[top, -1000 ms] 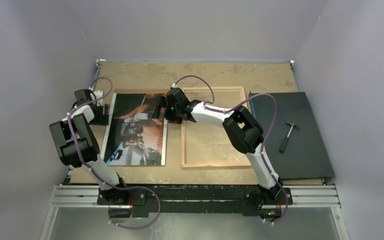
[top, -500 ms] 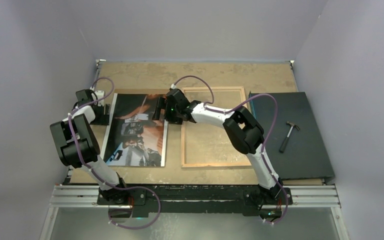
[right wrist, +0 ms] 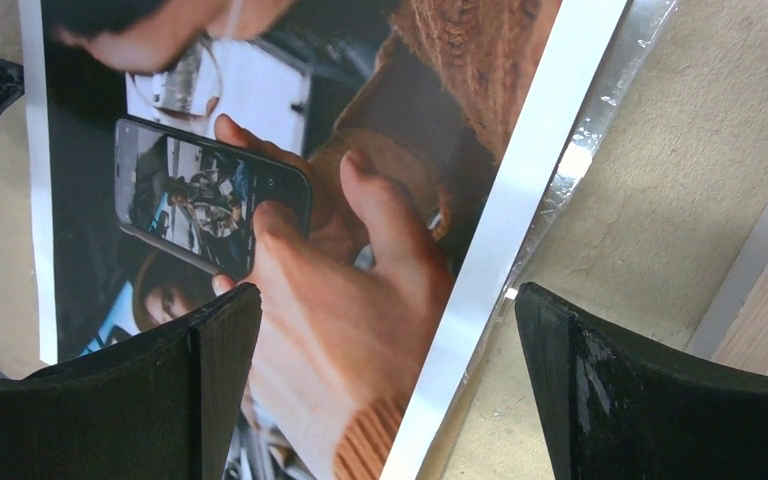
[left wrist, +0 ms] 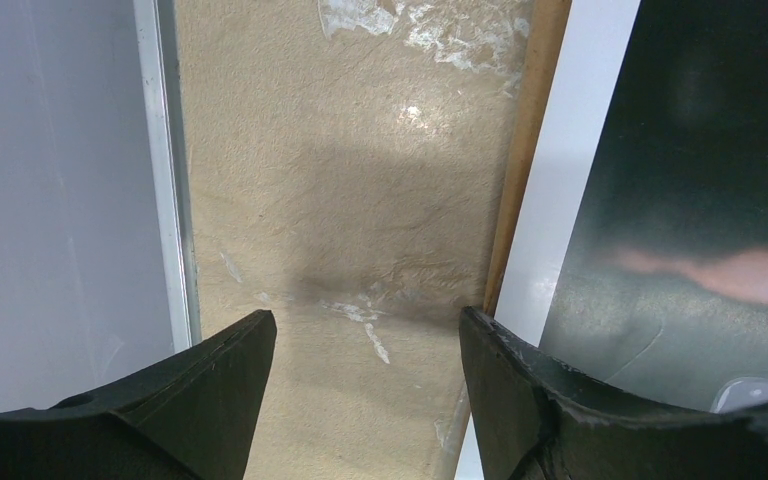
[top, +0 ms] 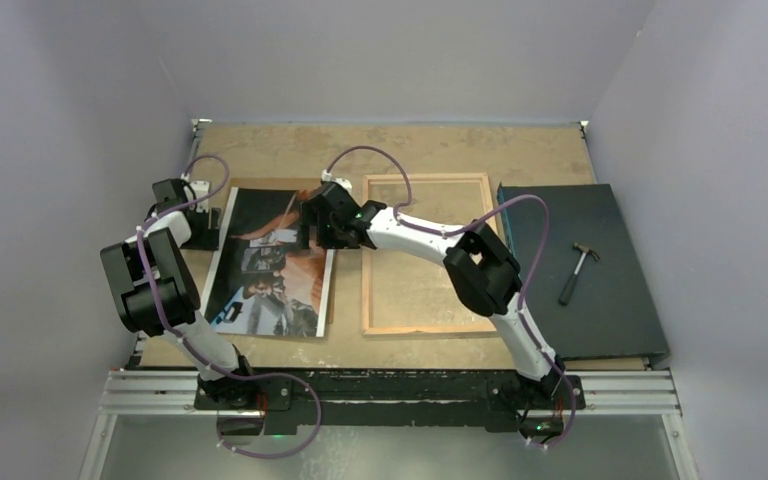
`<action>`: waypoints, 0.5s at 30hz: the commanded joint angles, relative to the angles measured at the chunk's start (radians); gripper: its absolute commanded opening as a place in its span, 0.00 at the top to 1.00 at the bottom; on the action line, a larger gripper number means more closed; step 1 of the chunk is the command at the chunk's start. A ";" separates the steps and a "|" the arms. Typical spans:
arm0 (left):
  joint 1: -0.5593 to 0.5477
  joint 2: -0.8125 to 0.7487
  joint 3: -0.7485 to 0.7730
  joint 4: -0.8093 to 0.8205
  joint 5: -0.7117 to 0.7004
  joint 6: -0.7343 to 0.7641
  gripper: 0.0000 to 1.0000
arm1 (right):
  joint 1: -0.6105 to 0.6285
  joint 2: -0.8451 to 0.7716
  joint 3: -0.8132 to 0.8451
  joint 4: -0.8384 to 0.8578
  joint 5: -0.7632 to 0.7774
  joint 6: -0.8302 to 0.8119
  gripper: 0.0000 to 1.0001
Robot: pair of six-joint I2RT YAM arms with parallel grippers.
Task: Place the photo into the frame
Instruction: Pick up the photo frame item at the center of the board.
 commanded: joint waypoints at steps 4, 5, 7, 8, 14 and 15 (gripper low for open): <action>-0.023 -0.020 -0.031 -0.043 0.071 -0.025 0.33 | 0.025 -0.041 0.008 0.059 0.005 -0.024 0.01; -0.023 -0.018 -0.032 -0.043 0.072 -0.026 0.34 | 0.025 -0.057 -0.006 0.079 -0.018 -0.023 0.01; -0.023 -0.015 -0.031 -0.044 0.074 -0.026 0.34 | 0.025 -0.110 -0.072 0.159 -0.094 -0.020 0.01; -0.023 -0.014 -0.031 -0.044 0.074 -0.024 0.34 | 0.019 -0.139 -0.122 0.237 -0.158 -0.003 0.01; -0.024 -0.010 -0.028 -0.045 0.076 -0.019 0.34 | -0.005 -0.273 -0.318 0.618 -0.375 0.107 0.01; -0.024 -0.011 -0.025 -0.046 0.076 -0.018 0.35 | -0.008 -0.284 -0.332 0.660 -0.400 0.123 0.01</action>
